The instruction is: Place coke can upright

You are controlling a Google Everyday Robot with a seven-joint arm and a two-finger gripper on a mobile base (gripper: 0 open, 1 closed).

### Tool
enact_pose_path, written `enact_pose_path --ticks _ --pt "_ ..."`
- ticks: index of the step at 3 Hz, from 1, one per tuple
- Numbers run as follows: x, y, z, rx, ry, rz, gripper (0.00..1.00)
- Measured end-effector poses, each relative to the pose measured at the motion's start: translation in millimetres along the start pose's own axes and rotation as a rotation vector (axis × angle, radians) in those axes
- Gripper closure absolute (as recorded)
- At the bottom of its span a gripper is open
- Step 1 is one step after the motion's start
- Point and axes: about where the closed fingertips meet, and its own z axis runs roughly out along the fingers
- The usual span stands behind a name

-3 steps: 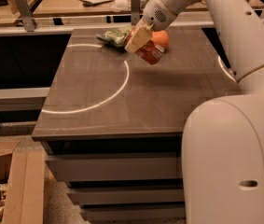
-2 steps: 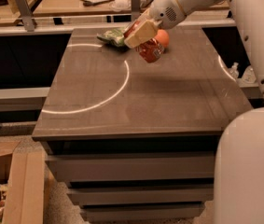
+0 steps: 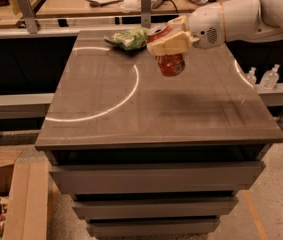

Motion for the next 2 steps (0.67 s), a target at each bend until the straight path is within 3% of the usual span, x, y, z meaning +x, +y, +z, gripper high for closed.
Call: enact_pose_path --ticks 2 --pt "22 6 -4 -0.041 -0.207 0.010 1.00"
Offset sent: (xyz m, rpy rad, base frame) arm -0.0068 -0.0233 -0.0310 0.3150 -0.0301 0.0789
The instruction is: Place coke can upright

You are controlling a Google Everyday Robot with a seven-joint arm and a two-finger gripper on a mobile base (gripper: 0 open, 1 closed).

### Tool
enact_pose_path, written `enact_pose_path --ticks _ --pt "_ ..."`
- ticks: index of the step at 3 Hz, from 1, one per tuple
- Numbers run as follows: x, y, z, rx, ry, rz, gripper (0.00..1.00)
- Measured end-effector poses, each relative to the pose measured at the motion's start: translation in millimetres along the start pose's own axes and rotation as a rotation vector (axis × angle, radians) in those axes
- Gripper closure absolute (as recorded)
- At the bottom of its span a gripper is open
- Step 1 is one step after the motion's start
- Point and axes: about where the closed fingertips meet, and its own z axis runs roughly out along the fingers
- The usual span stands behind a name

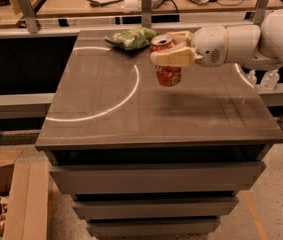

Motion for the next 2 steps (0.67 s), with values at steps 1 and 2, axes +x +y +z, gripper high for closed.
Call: enact_pose_path --ticks 1,2 --pt "11.8 -3.2 -2.1 -0.019 -0.041 -0.002 1.00" --pt "20.7 -9.5 -2.6 -0.023 -0.054 -0.012 1.00"
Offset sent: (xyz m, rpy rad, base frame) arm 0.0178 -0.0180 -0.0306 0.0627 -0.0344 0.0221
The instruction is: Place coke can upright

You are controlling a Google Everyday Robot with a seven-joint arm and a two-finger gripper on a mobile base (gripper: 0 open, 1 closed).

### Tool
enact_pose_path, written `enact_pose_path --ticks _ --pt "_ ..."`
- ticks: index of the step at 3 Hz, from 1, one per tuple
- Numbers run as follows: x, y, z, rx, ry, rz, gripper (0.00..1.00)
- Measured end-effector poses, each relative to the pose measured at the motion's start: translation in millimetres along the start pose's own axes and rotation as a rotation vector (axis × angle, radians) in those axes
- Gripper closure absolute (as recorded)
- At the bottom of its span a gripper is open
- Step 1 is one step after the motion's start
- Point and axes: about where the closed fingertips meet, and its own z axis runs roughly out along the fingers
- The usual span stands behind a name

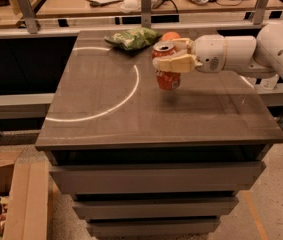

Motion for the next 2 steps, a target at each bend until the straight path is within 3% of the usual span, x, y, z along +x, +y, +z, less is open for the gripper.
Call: enact_pose_path --ticks 2 --pt "19 -11 -3 -0.004 0.013 0.020 0.58"
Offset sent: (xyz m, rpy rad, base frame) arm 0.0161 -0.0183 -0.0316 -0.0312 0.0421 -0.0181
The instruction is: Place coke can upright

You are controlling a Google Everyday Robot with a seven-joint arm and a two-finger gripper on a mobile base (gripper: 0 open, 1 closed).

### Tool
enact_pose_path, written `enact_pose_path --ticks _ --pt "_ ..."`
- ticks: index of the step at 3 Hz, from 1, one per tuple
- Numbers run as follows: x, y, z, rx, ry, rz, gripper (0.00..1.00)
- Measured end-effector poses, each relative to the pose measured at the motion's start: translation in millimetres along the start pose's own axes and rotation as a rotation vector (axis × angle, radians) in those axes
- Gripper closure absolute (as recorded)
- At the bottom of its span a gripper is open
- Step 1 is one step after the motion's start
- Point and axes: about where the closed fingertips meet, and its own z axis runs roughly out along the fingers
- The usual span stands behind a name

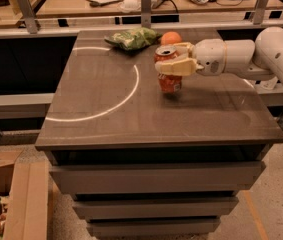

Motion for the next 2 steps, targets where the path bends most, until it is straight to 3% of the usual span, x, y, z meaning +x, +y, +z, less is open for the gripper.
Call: enact_pose_path --ticks 2 --pt "13.3 -5.0 0.0 -0.033 -0.017 0.008 0.13"
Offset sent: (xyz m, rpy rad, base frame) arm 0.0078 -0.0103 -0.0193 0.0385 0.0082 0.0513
